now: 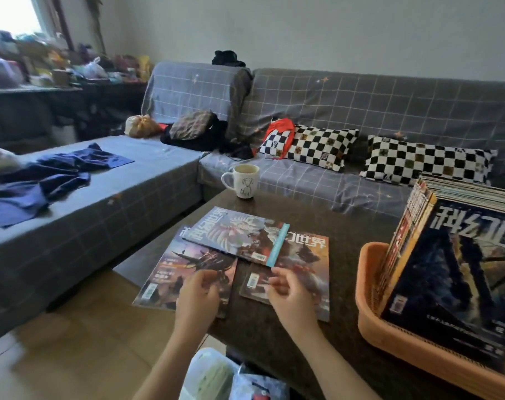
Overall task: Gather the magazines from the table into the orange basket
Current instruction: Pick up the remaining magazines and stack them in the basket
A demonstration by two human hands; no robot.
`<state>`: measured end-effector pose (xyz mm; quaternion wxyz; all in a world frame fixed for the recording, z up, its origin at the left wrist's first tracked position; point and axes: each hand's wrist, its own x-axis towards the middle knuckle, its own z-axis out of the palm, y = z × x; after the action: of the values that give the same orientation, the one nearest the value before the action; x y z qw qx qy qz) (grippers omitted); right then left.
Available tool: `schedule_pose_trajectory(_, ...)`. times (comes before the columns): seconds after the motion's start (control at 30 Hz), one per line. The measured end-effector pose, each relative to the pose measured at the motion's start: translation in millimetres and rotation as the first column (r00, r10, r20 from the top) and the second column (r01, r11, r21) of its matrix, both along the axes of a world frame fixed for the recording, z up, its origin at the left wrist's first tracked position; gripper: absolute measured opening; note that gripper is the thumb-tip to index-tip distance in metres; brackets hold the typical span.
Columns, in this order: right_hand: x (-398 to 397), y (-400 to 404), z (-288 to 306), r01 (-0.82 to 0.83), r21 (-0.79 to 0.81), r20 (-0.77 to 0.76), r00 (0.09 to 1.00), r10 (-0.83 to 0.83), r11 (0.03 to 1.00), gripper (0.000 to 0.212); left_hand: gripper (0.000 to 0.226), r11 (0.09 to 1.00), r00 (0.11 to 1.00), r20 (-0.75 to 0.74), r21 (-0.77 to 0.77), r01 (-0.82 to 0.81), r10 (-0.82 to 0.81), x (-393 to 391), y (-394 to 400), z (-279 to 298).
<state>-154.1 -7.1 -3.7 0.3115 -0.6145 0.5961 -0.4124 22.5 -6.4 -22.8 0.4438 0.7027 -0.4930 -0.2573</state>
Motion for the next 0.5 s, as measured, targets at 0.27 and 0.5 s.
schedule_pose_trajectory(0.27, 18.6, -47.5, -25.6, 0.055, 0.119, -0.122, 0.992, -0.041, 0.991, 0.045, 0.04, 0.993, 0.986, 0.165, 0.111, -0.028, 0.01, 29.3, -27.4, -21.2)
schedule_pose_trajectory(0.5, 26.0, -92.1, -34.8, 0.17, 0.074, -0.302, 0.943, -0.141, 0.983, 0.047, 0.067, 0.976, 0.97, 0.233, 0.184, -0.119, 0.074, 29.9, -88.7, -15.2)
